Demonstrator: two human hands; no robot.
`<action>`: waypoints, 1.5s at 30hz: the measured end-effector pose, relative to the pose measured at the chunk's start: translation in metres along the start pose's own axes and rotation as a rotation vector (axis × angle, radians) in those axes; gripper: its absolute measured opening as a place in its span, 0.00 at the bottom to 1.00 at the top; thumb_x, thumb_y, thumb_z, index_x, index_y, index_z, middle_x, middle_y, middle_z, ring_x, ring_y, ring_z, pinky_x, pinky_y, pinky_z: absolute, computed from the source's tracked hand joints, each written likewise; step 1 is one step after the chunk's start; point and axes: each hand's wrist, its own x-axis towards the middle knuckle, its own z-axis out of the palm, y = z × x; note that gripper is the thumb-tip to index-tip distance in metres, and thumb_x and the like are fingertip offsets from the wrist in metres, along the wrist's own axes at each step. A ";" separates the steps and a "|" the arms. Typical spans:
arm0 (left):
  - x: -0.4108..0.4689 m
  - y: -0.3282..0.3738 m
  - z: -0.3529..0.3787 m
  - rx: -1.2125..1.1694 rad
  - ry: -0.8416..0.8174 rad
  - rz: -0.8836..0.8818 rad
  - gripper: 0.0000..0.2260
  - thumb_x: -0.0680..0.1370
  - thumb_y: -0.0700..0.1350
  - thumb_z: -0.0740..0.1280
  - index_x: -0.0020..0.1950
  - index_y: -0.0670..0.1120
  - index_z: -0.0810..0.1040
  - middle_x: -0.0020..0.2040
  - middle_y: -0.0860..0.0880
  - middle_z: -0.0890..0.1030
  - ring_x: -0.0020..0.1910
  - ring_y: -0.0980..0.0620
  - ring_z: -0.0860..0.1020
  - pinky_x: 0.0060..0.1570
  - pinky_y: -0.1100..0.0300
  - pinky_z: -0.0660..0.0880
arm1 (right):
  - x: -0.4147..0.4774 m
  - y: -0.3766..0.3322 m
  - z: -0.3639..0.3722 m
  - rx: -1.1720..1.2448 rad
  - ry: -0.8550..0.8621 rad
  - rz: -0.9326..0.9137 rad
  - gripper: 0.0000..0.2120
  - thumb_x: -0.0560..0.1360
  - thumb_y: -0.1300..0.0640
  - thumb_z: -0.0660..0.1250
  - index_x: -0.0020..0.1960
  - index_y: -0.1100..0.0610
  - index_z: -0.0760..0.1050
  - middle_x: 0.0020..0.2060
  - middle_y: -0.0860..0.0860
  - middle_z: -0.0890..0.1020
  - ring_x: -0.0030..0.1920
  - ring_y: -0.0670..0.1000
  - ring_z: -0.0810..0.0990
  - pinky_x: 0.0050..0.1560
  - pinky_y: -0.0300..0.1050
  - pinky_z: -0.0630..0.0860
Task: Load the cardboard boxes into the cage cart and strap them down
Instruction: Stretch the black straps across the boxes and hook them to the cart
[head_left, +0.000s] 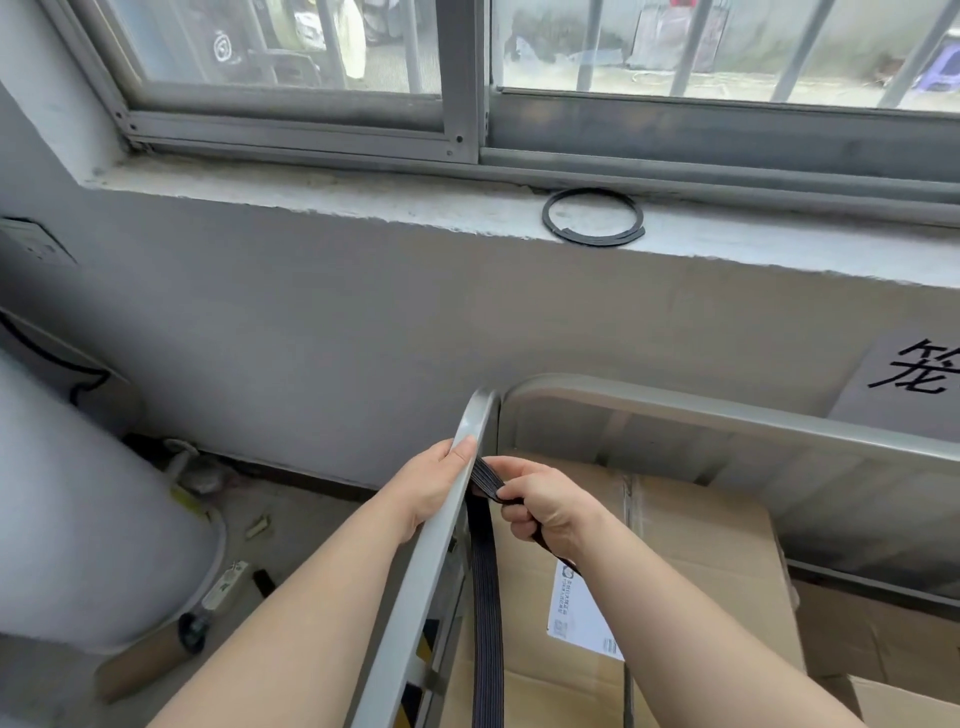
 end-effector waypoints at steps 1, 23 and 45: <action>0.001 0.000 0.000 -0.017 -0.004 -0.012 0.17 0.80 0.62 0.57 0.62 0.54 0.75 0.51 0.49 0.79 0.47 0.51 0.76 0.55 0.55 0.73 | 0.001 0.000 0.000 0.000 0.001 0.005 0.24 0.76 0.72 0.49 0.60 0.54 0.76 0.35 0.52 0.71 0.22 0.43 0.59 0.21 0.34 0.53; -0.038 -0.020 -0.023 0.354 0.243 0.059 0.29 0.75 0.71 0.53 0.32 0.45 0.63 0.29 0.47 0.67 0.30 0.48 0.66 0.35 0.54 0.63 | -0.049 -0.006 -0.012 -0.297 0.120 -0.012 0.10 0.73 0.70 0.67 0.49 0.57 0.76 0.36 0.53 0.77 0.28 0.47 0.70 0.26 0.38 0.64; -0.092 0.003 -0.015 0.361 0.141 -0.031 0.23 0.82 0.61 0.48 0.40 0.46 0.68 0.42 0.49 0.73 0.43 0.50 0.71 0.46 0.55 0.64 | -0.136 0.060 0.038 -0.501 -0.018 0.139 0.10 0.77 0.55 0.68 0.42 0.61 0.78 0.29 0.54 0.80 0.29 0.46 0.73 0.29 0.37 0.68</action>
